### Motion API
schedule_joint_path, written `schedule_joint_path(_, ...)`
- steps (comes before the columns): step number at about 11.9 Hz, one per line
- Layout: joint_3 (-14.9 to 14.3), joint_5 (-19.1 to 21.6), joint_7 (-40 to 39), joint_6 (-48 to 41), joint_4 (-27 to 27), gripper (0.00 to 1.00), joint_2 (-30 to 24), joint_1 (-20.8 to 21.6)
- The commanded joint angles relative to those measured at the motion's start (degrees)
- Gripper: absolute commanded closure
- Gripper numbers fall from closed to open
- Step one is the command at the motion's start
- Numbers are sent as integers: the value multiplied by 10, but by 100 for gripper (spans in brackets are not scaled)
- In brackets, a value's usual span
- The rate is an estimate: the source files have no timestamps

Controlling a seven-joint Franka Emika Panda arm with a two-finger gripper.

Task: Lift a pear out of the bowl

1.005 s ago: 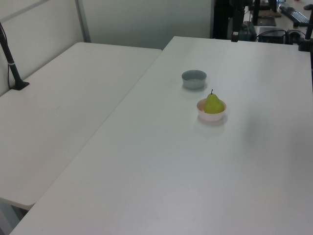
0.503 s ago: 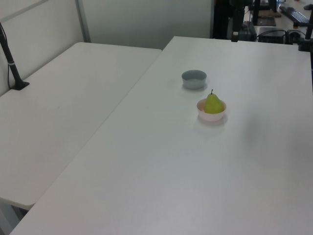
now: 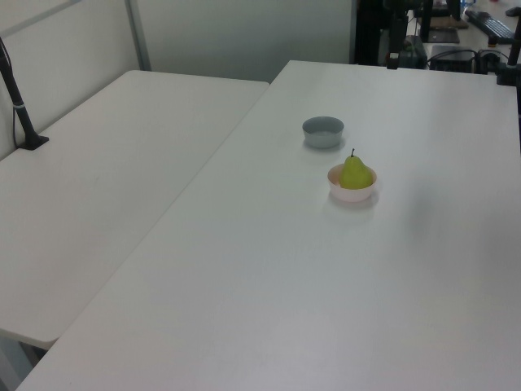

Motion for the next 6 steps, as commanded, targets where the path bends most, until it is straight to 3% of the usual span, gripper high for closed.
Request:
schedule_joint_path(1, -7, -21, -118, 1, 1, 0, 0, 7)
schedule_joint_path(6, -4, -44, -133, 19, -7, 0, 19, 15)
